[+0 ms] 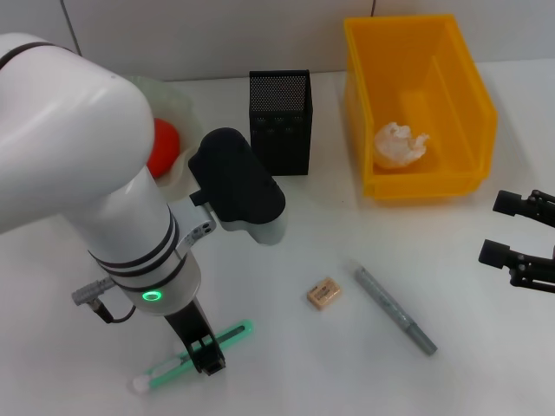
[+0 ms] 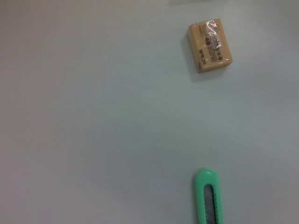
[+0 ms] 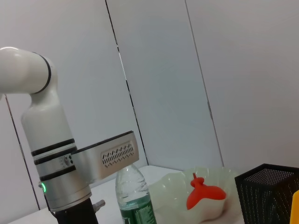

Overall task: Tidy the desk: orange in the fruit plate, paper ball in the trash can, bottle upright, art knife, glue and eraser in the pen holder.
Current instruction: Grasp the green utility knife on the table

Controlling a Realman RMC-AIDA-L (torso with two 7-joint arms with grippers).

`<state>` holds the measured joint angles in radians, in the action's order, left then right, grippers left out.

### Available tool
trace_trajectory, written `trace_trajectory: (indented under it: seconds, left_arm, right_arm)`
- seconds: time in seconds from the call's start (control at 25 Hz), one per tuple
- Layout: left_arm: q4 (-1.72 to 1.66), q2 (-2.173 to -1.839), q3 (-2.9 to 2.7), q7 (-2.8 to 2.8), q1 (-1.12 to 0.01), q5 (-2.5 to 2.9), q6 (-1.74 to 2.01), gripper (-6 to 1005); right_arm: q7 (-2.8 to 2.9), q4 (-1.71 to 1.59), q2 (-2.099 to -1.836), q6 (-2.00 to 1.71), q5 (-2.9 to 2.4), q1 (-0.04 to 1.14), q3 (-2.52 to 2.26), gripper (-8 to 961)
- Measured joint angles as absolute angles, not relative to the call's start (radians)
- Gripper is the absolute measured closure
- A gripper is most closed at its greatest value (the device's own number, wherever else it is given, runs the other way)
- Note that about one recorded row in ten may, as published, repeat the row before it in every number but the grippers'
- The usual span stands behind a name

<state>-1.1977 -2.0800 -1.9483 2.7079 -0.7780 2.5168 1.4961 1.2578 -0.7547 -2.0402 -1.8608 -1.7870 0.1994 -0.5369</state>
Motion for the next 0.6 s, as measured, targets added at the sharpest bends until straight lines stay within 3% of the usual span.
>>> trace_trajectory:
  seconds: [0.32,0.6]
  left_arm:
    - [-1.193,-2.080,-1.954,2.708,-0.783,2.534,1.486,596]
    - [-1.191,-2.080,-1.959,2.703,-0.784,2.534,1.483,732]
  right_arm:
    - [1.258,-0.755,-2.040,-1.861,-1.787,0.199,-0.537,166]
    - [1.258,-0.755,-2.040,-1.861,-1.787,0.199,-0.537,166]
